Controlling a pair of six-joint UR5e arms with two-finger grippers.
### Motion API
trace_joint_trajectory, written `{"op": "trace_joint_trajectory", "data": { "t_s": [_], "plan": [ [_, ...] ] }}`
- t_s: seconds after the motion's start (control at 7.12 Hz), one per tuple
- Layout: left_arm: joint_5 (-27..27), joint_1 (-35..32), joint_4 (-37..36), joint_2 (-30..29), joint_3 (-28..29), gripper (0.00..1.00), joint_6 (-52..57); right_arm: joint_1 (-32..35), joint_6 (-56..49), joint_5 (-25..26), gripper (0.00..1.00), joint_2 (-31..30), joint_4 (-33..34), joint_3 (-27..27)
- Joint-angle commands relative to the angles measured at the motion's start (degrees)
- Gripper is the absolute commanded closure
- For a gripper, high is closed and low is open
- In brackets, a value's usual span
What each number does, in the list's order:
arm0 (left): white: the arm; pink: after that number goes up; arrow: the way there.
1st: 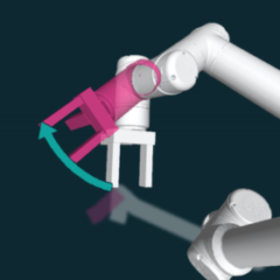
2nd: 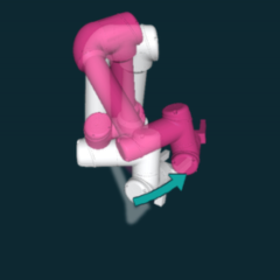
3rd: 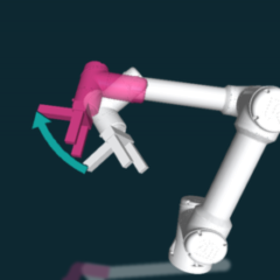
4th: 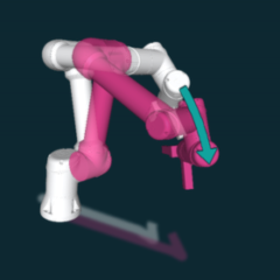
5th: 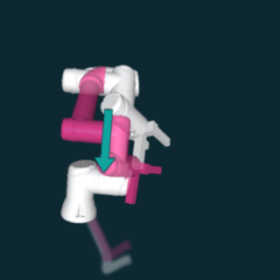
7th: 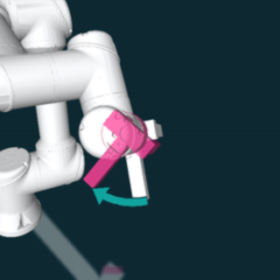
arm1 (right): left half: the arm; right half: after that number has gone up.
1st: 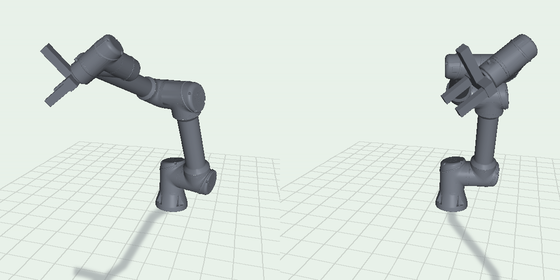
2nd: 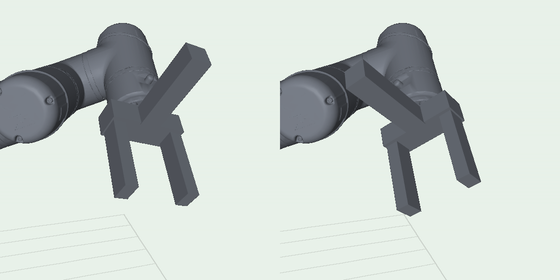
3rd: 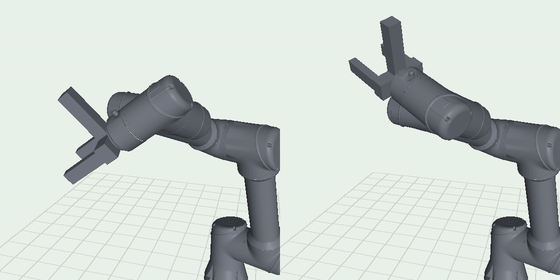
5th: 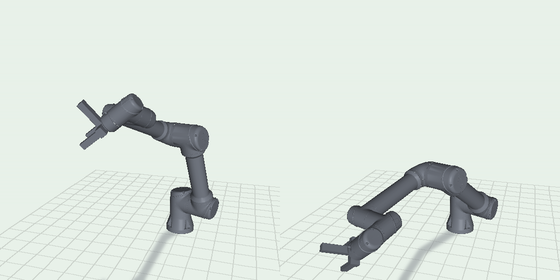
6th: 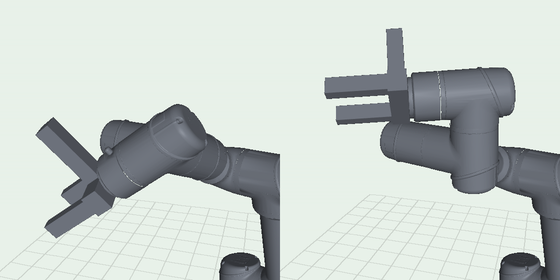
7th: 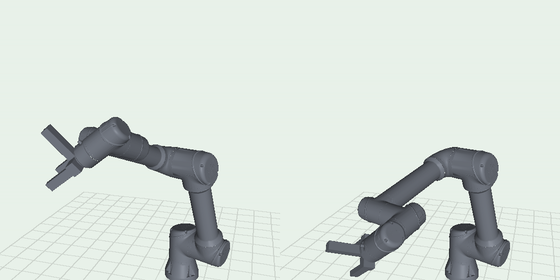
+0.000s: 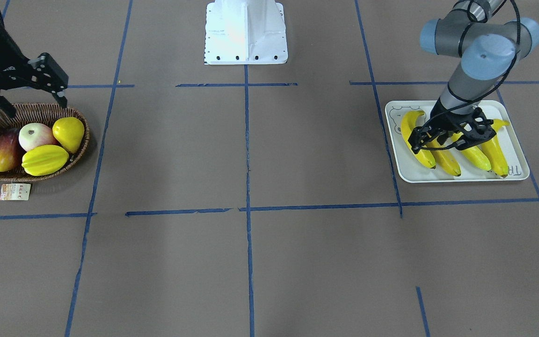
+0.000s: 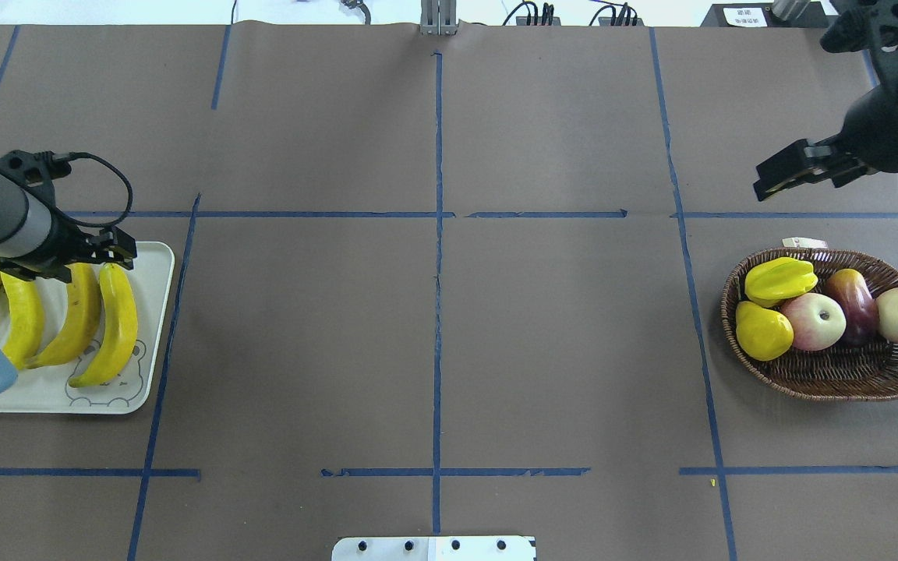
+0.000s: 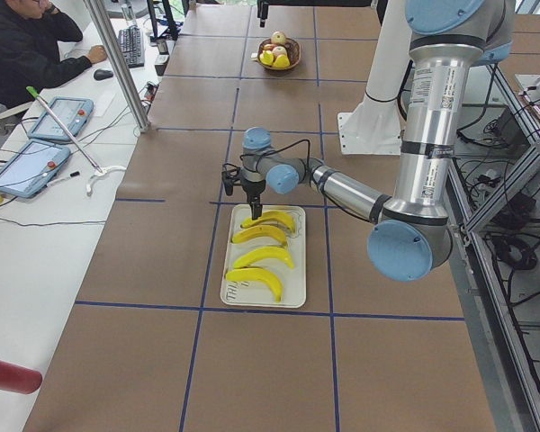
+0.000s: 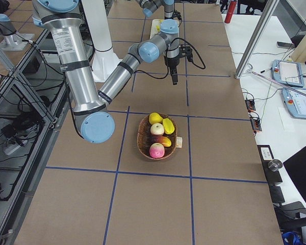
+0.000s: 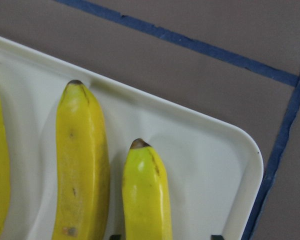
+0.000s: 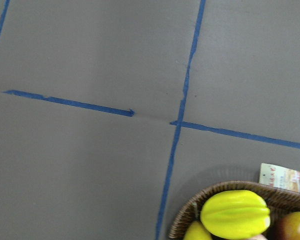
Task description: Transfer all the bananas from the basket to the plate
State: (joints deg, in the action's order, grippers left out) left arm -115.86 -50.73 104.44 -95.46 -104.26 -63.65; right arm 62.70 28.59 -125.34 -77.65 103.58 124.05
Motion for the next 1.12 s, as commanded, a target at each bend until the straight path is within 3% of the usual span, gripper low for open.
{"op": "trace_joint_trajectory", "data": {
  "t_s": [0.0, 0.28, 0.42, 0.56, 0.84, 0.98],
  "plan": [
    [-9.5, -13.5, -6.3, 0.0, -0.1, 0.00, 22.0, 13.2, -26.3, -7.5, 0.00, -5.7, 1.4, -7.6],
    [-15.7, -24.0, -8.7, 3.3, 1.3, 0.00, 40.1, 27.0, -43.8, -16.9, 0.00, -6.6, 0.8, -22.1],
    [-16.9, -27.5, -9.2, 6.8, 1.3, 0.00, 48.0, 29.3, -46.8, -18.0, 0.00, -6.7, 0.5, -26.5],
    [-17.1, -29.6, -9.7, 8.6, 1.9, 0.00, 53.8, 29.3, -46.0, -16.3, 0.00, -6.6, 0.5, -26.8],
    [-17.1, -35.2, -12.0, 13.8, 3.6, 0.00, 66.2, 30.0, -44.1, -5.0, 0.00, -7.2, 0.6, -27.3],
    [-17.3, -38.8, -11.8, 14.7, 7.5, 0.00, 69.9, 30.0, -42.8, -4.8, 0.00, -9.6, 0.5, -28.7]
  ]
}}
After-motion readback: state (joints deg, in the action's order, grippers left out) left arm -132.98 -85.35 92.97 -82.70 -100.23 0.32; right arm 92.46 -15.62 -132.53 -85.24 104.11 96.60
